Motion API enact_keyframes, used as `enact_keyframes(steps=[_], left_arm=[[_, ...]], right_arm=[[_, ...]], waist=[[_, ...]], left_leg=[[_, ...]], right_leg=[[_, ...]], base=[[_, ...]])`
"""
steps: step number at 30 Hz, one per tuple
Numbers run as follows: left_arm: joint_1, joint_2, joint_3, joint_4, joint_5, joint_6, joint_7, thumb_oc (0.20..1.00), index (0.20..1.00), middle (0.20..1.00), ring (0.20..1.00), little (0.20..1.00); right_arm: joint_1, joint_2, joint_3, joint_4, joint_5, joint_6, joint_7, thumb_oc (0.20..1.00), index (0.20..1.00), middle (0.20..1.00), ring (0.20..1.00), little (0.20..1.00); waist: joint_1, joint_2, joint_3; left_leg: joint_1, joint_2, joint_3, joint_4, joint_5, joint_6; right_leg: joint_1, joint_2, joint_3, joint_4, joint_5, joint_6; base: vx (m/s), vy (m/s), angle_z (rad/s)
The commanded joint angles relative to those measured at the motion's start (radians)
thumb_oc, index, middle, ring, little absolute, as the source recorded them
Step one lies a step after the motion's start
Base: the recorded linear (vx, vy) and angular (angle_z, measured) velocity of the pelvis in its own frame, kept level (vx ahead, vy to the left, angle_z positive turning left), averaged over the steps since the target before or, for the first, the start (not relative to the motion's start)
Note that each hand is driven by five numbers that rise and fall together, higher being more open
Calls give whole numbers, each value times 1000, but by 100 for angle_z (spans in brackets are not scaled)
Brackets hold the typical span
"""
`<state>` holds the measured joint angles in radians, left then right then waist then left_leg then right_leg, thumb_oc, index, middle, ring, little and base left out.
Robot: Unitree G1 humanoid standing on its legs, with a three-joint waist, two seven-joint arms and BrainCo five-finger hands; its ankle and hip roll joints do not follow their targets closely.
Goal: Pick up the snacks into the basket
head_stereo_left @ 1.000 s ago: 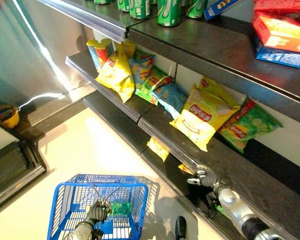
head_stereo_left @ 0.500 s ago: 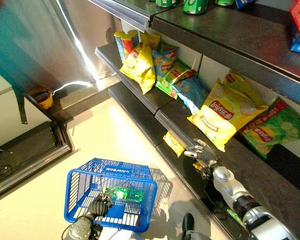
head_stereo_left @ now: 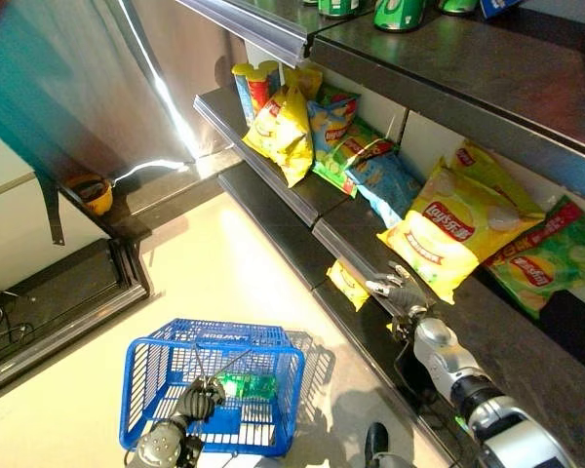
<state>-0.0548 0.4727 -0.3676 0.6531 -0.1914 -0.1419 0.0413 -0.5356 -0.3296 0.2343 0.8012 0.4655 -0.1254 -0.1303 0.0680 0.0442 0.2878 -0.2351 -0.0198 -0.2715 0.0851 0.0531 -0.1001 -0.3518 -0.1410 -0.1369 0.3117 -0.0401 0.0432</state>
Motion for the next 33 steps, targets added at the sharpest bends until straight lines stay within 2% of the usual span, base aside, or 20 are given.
enact_keyframes(steps=[1,6,16,25,33], left_arm=[[0,80,54,-52,-18,-59,22,200,200,200,200,200],[-9,74,80,-11,-12,-59,25,200,200,200,200,200],[-2,70,129,19,-10,-59,40,200,200,200,200,200],[8,60,146,19,0,-58,46,200,200,200,200,200],[19,67,155,24,9,-62,40,200,200,200,200,200]], right_arm=[[40,-213,-167,6,36,-51,-81,1000,1000,1000,1000,1000],[92,-250,-233,-4,51,-66,-83,1000,1000,1000,1000,1000],[120,-257,-243,-7,26,-61,-70,1000,1000,1000,1000,1000],[163,-245,-236,-119,13,-68,-49,1000,1000,1000,1000,1000],[177,-285,-268,-123,-17,-73,-62,1000,1000,1000,1000,1000]], waist=[[-28,-41,-22],[-46,-61,-19],[-62,-97,-8],[-74,-105,-13],[-81,-110,-20]], left_leg=[[29,-24,52,23,-86,26],[35,-26,77,28,-97,35],[52,-34,150,45,-127,61],[52,-38,174,57,-133,62],[51,-37,183,62,-141,62]], right_leg=[[82,-36,48,-104,11,122],[83,-41,67,-116,24,132],[71,-32,134,-134,64,152],[74,-33,151,-156,73,153],[74,-32,159,-163,76,156]], base=[[-9,30,1],[-8,60,-8],[-7,63,-32],[9,30,-13],[3,11,-5]])
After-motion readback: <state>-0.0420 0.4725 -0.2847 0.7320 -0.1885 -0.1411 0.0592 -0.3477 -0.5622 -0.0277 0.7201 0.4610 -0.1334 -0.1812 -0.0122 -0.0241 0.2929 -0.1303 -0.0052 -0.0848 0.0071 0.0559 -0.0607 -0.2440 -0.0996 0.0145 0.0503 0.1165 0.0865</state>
